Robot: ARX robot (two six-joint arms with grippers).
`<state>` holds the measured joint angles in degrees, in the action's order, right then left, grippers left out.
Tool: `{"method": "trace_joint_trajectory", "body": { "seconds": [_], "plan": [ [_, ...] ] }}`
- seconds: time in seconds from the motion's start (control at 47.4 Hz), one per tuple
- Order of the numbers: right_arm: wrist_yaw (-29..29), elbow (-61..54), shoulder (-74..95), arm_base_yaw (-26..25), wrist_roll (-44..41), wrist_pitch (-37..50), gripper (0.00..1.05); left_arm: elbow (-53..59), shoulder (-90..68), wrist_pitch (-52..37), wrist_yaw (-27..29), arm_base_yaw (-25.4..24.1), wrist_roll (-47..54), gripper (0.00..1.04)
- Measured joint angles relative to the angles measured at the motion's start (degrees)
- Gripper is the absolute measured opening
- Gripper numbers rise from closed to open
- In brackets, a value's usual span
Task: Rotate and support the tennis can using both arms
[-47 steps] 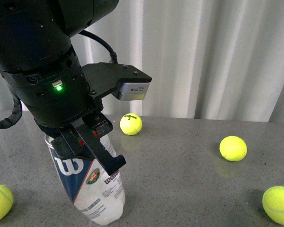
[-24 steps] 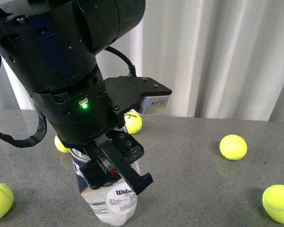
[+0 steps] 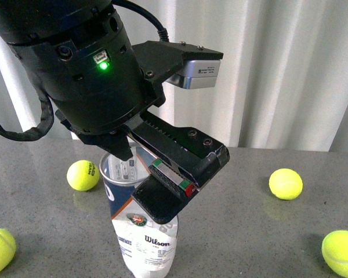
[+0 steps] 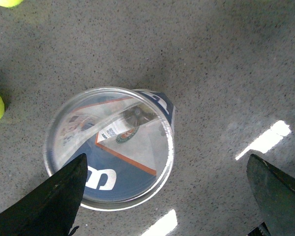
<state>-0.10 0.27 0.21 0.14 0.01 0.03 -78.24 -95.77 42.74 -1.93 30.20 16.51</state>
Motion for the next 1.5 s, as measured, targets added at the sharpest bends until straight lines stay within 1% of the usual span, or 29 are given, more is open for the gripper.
{"method": "trace_joint_trajectory", "body": {
  "seconds": [0.127,0.211,0.295,0.527,0.548,0.569,0.59,0.612,0.633,0.654,0.696,0.717,0.738,0.801,0.822,0.865,0.97,0.991,1.139,1.35,1.497],
  "plan": [
    [0.0,0.0,0.0,0.0,-0.02,0.0,0.98,0.46,1.95,-1.99,-2.91,-0.39,-3.93,0.98],
    [0.0,0.0,0.0,0.0,0.0,0.0,0.98,2.19,4.33,-7.3,-5.64,-0.9,-9.4,0.98],
    [0.0,0.0,0.0,0.0,0.0,0.0,0.98,3.89,6.25,-12.48,-5.77,-1.25,-15.26,0.98],
    [0.0,0.0,0.0,-0.02,-0.02,0.0,0.98,4.5,7.08,-13.44,-5.77,-1.64,-20.22,0.98],
    [0.0,0.0,0.0,-0.02,0.0,0.0,0.98,4.96,7.1,-14.16,-4.61,-1.57,-20.13,0.98],
    [-0.02,0.0,0.0,-0.02,-0.02,0.0,0.98,6.82,7.76,-18.29,-1.11,-1.09,-19.74,0.95],
    [0.0,0.0,0.0,0.0,0.0,0.0,0.98,11.45,9.38,-28.2,6.78,-0.83,-19.04,0.9],
    [0.0,0.0,0.0,0.0,0.0,0.0,0.98,14.71,10.49,-34.58,11.37,-0.83,-18.45,0.86],
    [-0.02,0.0,0.0,-0.02,0.0,0.0,0.98,18.12,11.67,-40.92,14.71,-0.9,-18.16,0.83],
    [-0.02,0.0,0.0,-0.02,-0.02,0.0,0.98,21.73,12.98,-47.45,19.32,-1.11,-17.9,0.79],
    [0.02,0.0,0.0,0.0,0.0,0.0,0.98,28.26,15.63,-59.12,24.13,-2.01,-17.62,0.72],
    [0.04,0.0,0.0,0.0,0.0,0.0,0.98,31.19,16.94,-63.98,25.24,-2.73,-17.51,0.68],
    [0.2,0.0,0.0,0.0,0.0,0.0,0.98,32.59,17.59,-66.14,25.4,-3.1,-17.49,0.67],
    [0.17,0.0,0.0,0.0,0.0,0.0,0.98,39.58,21.55,-76.06,25.33,-5.53,-17.33,0.56],
    [0.17,0.0,0.0,0.0,0.0,0.0,0.98,40.54,22.18,-77.2,25.07,-5.95,-17.29,0.54],
    [0.17,0.0,0.0,0.0,0.0,0.0,0.98,44.11,24.52,-80.46,24.15,-7.54,-17.18,0.47],
    [-0.04,0.0,0.0,0.0,0.0,0.0,0.98,51.3,29.14,-82.93,21.42,-10.95,-17.16,0.29],
    [-0.02,0.0,0.0,0.0,-0.02,0.0,0.98,51.58,29.48,-82.97,21.29,-11.21,-17.14,0.27],
    [0.04,0.0,0.0,0.0,0.0,0.0,0.98,58.62,34.25,-83.73,16.79,-14.27,-17.05,0.03],
    [0.0,0.0,0.0,0.0,-0.02,0.0,0.98,65.11,41.31,-83.84,13.25,-18.73,-16.79,0.04],
    [0.02,0.0,0.0,0.0,0.0,0.0,0.98,68.24,45.35,-82.73,10.99,-20.85,-16.81,0.04]
  ]
}}
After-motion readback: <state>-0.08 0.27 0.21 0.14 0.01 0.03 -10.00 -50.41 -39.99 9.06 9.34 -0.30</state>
